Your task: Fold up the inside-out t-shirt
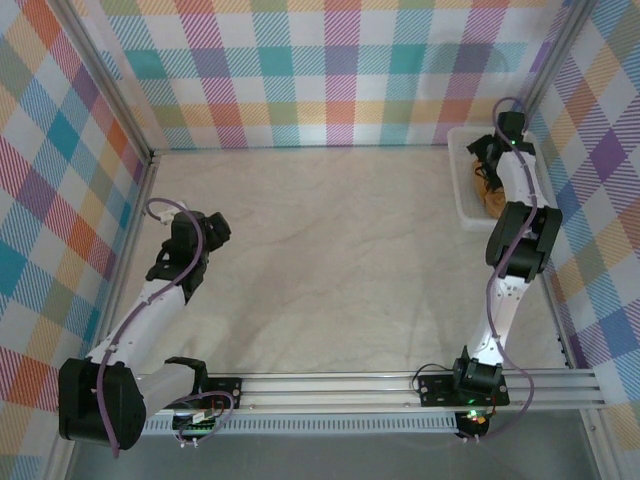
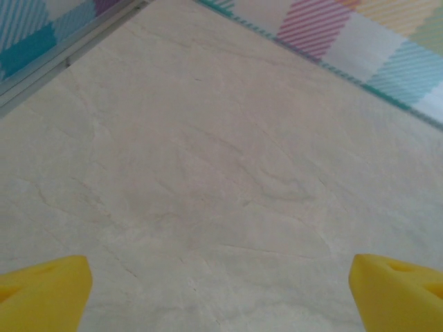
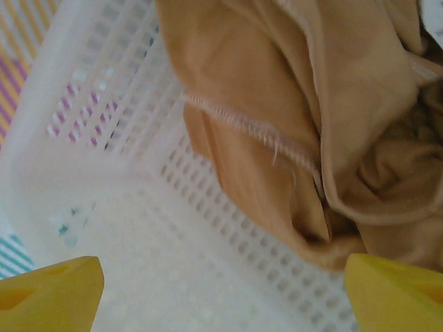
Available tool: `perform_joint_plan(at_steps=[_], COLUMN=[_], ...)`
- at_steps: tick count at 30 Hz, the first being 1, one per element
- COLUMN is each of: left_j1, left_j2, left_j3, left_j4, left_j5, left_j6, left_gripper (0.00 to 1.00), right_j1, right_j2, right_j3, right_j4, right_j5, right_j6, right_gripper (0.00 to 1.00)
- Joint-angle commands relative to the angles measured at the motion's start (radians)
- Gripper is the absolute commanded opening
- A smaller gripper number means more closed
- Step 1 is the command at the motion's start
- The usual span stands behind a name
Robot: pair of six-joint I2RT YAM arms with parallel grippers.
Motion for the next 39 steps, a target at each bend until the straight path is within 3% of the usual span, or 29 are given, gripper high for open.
perform_joint_plan(at_steps=[1, 9, 16, 19, 24, 26, 34, 39], left_j1=[0.003, 0.002, 0.002, 0.002, 0.001, 0.003, 0.003, 0.003], left_j2=[-0.014, -0.002, -0.014, -0.019, -0.028, -0.032, -0.052, -0.047], left_j3=[0.066, 0.13, 0.156, 0.159, 0.146, 0.136, 0.136, 0.128], left_j4=[-0.135, -0.229, -0.271, -0.282, -0.289, -0.286, -0.298, -0.267], left_j5=[-0.08, 0.002, -0.036, -0.051, -0.04, -0.041, -0.042, -0.004], left_j6=[-0.089, -0.079, -0.069, -0.068, -0.088, -0.09, -0.085, -0.091], left_gripper=[0.97, 0.97, 0.97, 0.97, 0.97, 0.97, 0.97, 0.96], right_j1=[-0.031, -0.031, -0.016, -0.01, -0.009, -0.01, -0.003, 0.033], right_j2=[0.112, 0.211, 0.225, 0.226, 0.228, 0.225, 0.131, -0.055], right_j3=[0.153, 0.301, 0.313, 0.313, 0.313, 0.313, 0.204, -0.067], right_j4=[-0.209, -0.277, -0.249, -0.233, -0.226, -0.226, -0.16, 0.099], right_j5=[-0.084, -0.013, 0.039, 0.059, 0.062, 0.062, 0.022, -0.098], right_j6=[0.089, 0.135, 0.158, 0.155, 0.161, 0.156, 0.115, 0.093], right_gripper=[0.82, 0.79, 0.73, 0.59, 0.11, 0.0, 0.0, 0.0])
